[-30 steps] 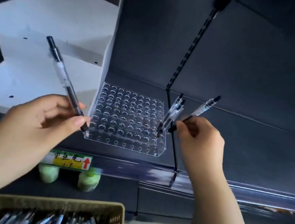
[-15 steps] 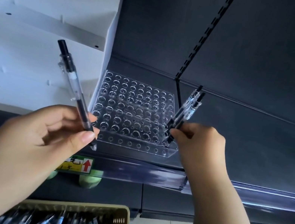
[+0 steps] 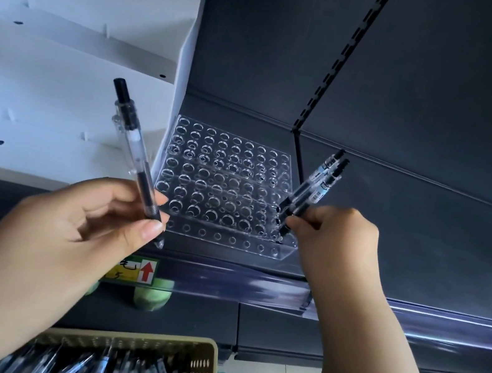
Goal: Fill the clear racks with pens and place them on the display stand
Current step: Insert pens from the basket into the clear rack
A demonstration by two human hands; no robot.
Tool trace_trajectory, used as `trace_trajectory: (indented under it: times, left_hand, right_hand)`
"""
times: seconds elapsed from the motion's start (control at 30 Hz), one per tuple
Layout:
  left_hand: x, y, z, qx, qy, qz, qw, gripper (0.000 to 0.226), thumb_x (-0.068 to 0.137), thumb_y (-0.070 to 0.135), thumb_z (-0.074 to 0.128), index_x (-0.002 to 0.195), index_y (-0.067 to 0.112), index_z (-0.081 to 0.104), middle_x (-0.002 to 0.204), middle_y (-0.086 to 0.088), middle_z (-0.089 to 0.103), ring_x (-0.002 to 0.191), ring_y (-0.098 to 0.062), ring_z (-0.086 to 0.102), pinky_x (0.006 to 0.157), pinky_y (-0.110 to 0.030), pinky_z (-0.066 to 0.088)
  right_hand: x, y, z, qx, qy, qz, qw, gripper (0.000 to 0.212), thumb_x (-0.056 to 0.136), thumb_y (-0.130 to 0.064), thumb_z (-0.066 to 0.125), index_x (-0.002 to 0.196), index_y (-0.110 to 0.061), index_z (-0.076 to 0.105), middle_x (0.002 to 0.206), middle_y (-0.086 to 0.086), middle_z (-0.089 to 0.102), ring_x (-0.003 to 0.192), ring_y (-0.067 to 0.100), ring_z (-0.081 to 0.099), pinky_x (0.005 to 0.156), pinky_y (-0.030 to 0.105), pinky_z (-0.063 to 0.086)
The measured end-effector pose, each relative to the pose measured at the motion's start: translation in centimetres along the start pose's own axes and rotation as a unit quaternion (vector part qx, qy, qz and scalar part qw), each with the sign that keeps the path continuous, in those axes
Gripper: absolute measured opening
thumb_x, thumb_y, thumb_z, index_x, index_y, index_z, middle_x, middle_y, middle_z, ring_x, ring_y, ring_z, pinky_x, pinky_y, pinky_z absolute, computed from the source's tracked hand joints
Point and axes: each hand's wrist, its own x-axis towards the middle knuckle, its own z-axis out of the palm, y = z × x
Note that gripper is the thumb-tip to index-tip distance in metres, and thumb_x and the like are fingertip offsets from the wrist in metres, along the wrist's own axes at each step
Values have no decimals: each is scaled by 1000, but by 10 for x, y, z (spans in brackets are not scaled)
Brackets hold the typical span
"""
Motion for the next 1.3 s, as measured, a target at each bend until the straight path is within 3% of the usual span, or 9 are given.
trace_trajectory:
  times: [0.17, 0.33, 0.43, 0.57, 0.63, 0.77, 0.97, 1.17, 1.3]
  left_hand:
    - [-3, 6, 4, 5, 6, -10, 1000, 32, 71, 59, 62, 99, 45, 66, 94, 23, 70, 85, 6, 66, 64, -9, 52]
    - [-4, 12, 4, 66, 10, -17, 998, 29, 72, 58, 64, 100, 48, 65, 91, 26, 70, 84, 6, 67, 62, -24, 57]
    - [-4, 20, 9, 82, 20, -15, 996, 25, 70, 48, 68, 94, 51, 66, 88, 29, 69, 81, 9, 66, 68, -16, 56]
    - [1, 43, 25, 63, 9, -22, 998, 27, 63, 46, 66, 90, 48, 67, 85, 27, 70, 78, 10, 65, 60, -13, 53]
    - [9, 53, 41, 56, -1, -23, 998, 26, 65, 39, 71, 90, 43, 67, 84, 25, 70, 78, 9, 65, 63, -7, 51]
    - [31, 62, 83, 74, -17, -18, 997, 14, 71, 26, 74, 83, 33, 68, 80, 21, 71, 75, 8, 65, 70, -4, 47]
    - [51, 63, 130, 109, -21, 11, 994, 19, 74, 11, 77, 83, 25, 69, 72, 18, 67, 70, 7, 63, 64, -2, 46]
    - [57, 50, 136, 214, -72, -14, 974, 19, 72, 19, 79, 88, 26, 73, 62, 26, 58, 68, 19, 57, 60, 4, 38]
    - [59, 48, 135, 316, -86, -15, 945, 18, 70, 34, 78, 71, 44, 63, 79, 19, 60, 68, 7, 52, 55, 0, 31]
  right_hand:
    - [-2, 3, 2, 13, 1, 0, 1000, 13, 86, -27, 65, 81, -18, 73, 55, 0, 56, 47, 11, 49, 41, 16, 30]
    - [-4, 4, 4, 27, 7, -20, 999, 17, 87, -30, 64, 84, -16, 73, 56, 1, 56, 48, 12, 49, 41, 16, 34]
    - [-4, 6, 0, 43, 3, -23, 999, 19, 85, -31, 66, 82, -14, 73, 60, 5, 63, 53, 17, 57, 39, 15, 35]
    - [-2, 11, -8, 62, 19, -30, 997, 30, 83, -31, 69, 85, -1, 70, 80, 19, 69, 80, 34, 64, 67, 29, 41]
    - [-2, 14, -14, 58, 28, -26, 998, 30, 82, -30, 69, 88, -1, 70, 87, 17, 71, 85, 31, 64, 67, 30, 44]
    - [-5, 17, -22, 90, 28, -19, 995, 19, 82, -27, 70, 88, -10, 73, 85, 7, 71, 78, 22, 64, 56, 18, 39]
    - [-10, 23, -24, 75, 16, -59, 995, 18, 82, -29, 69, 81, -11, 73, 79, 8, 71, 75, 23, 62, 57, 24, 40]
    - [-11, 32, -29, 71, -4, -43, 997, 21, 85, -26, 64, 80, -8, 72, 79, 11, 69, 78, 27, 63, 62, 28, 49]
    - [-15, 35, -30, 84, -34, -20, 996, 18, 86, -26, 64, 80, -10, 72, 75, 10, 67, 72, 27, 62, 60, 27, 49]
